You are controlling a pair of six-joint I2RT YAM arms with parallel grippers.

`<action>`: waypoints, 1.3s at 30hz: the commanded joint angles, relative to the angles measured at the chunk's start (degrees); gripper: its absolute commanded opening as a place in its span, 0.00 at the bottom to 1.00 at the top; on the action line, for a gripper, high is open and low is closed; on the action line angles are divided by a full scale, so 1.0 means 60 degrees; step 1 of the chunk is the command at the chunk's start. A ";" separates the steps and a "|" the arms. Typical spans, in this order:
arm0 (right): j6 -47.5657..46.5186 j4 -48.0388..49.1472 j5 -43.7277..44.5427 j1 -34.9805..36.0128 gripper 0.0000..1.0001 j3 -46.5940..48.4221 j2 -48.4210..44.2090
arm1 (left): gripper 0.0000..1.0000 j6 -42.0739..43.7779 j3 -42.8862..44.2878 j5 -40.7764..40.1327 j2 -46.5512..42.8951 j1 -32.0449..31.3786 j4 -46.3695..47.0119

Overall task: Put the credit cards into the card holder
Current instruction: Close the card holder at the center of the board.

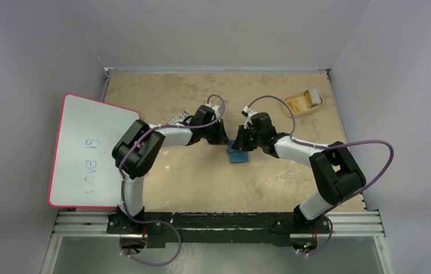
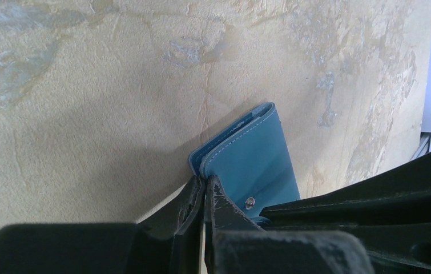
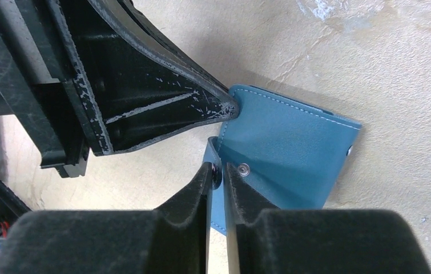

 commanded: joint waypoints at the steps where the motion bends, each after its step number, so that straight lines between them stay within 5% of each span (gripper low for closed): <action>1: 0.0051 0.0077 -0.0161 0.0058 0.10 0.0333 -0.0020 | 0.00 0.0217 -0.0127 -0.0492 -0.0064 0.0040 -0.0508; 4: -0.0034 0.0078 -0.0197 0.0062 0.00 0.0333 -0.0032 | 0.00 0.0225 -0.0131 -0.0495 -0.0062 0.0040 -0.0489; 39: -0.1209 -0.0421 0.0969 0.0056 0.00 0.0179 0.0303 | 0.00 0.0572 -0.0104 -0.0539 0.0024 0.0040 -0.0747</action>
